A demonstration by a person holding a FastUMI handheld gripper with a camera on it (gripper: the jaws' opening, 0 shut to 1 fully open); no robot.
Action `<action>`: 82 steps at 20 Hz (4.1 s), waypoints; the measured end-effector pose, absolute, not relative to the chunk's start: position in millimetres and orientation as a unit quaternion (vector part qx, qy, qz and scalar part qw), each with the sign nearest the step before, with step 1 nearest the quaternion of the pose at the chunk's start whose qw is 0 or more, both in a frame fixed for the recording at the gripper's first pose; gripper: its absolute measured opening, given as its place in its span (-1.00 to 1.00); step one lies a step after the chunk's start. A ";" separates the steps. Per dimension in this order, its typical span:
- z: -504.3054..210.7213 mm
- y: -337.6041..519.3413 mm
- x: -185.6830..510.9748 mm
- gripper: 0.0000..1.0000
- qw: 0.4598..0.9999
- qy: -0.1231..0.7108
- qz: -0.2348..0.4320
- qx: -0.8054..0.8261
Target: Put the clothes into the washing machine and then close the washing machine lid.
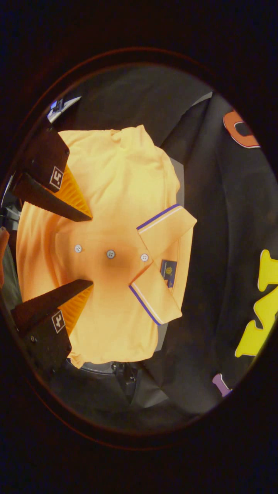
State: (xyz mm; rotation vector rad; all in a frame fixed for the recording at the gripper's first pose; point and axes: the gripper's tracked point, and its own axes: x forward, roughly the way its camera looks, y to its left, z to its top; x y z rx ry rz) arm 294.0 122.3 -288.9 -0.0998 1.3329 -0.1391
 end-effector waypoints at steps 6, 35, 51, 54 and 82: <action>-287.2 118.0 293.4 0.87 0.778 0.624 -0.057 -0.051; -235.6 86.9 285.6 -0.77 0.794 0.603 0.067 0.044; -174.1 12.5 226.2 -0.77 0.849 0.513 -0.062 0.112; -162.7 -17.5 204.2 -0.77 0.853 0.499 -0.082 0.130; -177.2 -229.7 228.6 -0.77 0.867 0.454 -0.126 0.164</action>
